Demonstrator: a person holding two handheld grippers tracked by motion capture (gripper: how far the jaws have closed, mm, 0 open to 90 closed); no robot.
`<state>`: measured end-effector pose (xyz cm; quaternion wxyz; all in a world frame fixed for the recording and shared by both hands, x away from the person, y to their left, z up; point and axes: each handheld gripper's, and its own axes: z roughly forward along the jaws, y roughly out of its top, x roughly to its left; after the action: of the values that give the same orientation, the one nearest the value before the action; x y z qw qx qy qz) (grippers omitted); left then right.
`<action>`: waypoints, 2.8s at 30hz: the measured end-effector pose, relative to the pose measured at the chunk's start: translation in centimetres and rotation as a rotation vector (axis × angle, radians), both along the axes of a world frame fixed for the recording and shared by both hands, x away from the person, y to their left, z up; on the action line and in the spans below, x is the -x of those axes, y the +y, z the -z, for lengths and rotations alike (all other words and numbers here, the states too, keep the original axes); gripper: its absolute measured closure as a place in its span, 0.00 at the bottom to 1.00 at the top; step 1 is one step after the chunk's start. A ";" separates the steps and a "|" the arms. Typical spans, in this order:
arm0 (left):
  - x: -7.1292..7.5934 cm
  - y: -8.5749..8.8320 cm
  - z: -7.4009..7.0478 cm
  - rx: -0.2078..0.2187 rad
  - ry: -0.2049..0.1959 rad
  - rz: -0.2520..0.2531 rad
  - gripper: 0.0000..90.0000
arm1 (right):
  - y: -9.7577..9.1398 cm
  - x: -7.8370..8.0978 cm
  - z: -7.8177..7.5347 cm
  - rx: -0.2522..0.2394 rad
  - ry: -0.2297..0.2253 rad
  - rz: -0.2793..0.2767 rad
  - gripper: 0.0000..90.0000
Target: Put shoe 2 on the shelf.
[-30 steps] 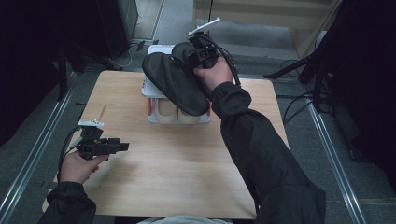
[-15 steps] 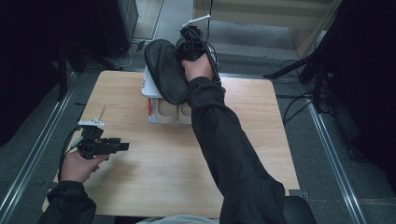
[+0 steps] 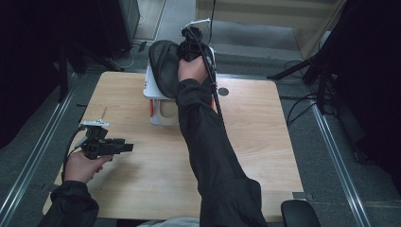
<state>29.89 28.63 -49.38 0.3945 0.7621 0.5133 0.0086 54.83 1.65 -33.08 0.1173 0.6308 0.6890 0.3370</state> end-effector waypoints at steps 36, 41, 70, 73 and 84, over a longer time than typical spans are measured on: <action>-0.5 -0.7 0.0 -0.009 -0.002 0.025 0.48 | 0.3 0.1 -0.2 -0.059 -0.023 -0.017 0.56; -0.6 -0.6 -0.1 -0.005 0.002 0.025 0.48 | -0.3 0.4 -1.0 -0.036 -0.037 -0.045 0.56; -1.2 -1.2 -0.2 0.013 0.015 0.046 0.47 | -3.2 10.0 -3.9 -0.053 -0.171 -0.551 0.60; -1.3 -1.2 -0.2 0.010 0.012 0.049 0.46 | -3.7 11.1 -3.5 -0.038 -0.197 -0.603 0.60; -1.4 -1.3 -0.1 0.018 0.009 0.049 0.46 | -5.1 14.2 -1.4 -0.042 -0.252 -0.786 0.60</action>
<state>31.30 27.32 -49.27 0.3992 0.7708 0.4964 -0.0091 40.61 -3.47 -31.66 0.0503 0.2758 0.8507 0.4447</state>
